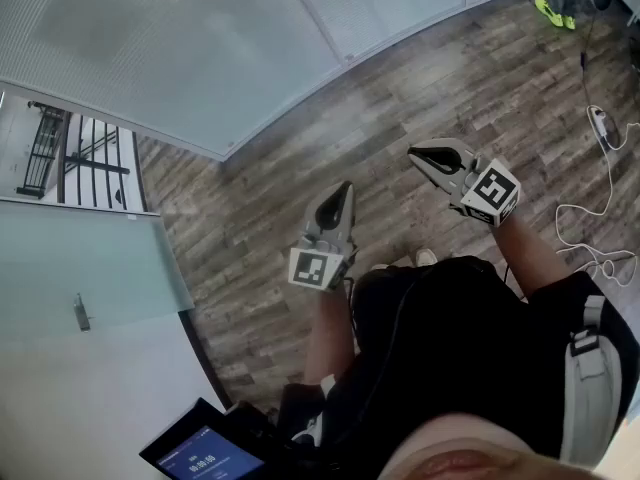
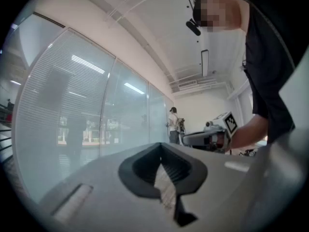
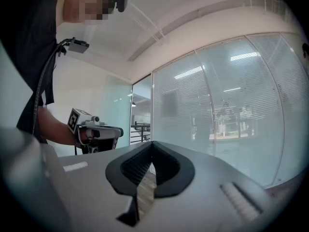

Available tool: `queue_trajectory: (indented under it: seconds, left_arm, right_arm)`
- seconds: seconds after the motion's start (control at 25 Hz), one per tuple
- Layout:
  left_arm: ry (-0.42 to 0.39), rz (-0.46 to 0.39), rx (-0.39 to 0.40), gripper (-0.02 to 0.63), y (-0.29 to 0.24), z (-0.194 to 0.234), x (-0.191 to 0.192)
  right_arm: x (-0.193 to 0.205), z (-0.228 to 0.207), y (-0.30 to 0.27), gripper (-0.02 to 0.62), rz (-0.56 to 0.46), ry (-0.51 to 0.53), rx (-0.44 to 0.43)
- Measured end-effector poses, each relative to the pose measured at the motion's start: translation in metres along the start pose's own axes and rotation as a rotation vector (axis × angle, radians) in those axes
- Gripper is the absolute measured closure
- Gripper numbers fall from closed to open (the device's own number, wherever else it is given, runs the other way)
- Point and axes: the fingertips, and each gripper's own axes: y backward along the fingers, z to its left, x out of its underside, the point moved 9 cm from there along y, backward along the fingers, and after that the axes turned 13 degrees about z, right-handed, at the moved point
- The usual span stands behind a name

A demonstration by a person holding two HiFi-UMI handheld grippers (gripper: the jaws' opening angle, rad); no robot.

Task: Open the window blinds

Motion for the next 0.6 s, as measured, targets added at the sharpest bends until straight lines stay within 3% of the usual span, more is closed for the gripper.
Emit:
queue_trajectory:
  seconds: [0.36,0.6]
  left_arm:
    - [-0.010,-0.003,0.022,0.603,0.0008,0.0039,0.0021]
    - [0.003,-0.013,0.029,0.603,-0.0005,0.0073,0.0003]
  right_arm:
    - [-0.0028,0.0071,-0.0052,0.591,0.003,0.011,0.005]
    - [0.0023,0.0033,-0.0008,0.589,-0.007,-0.044,0.015]
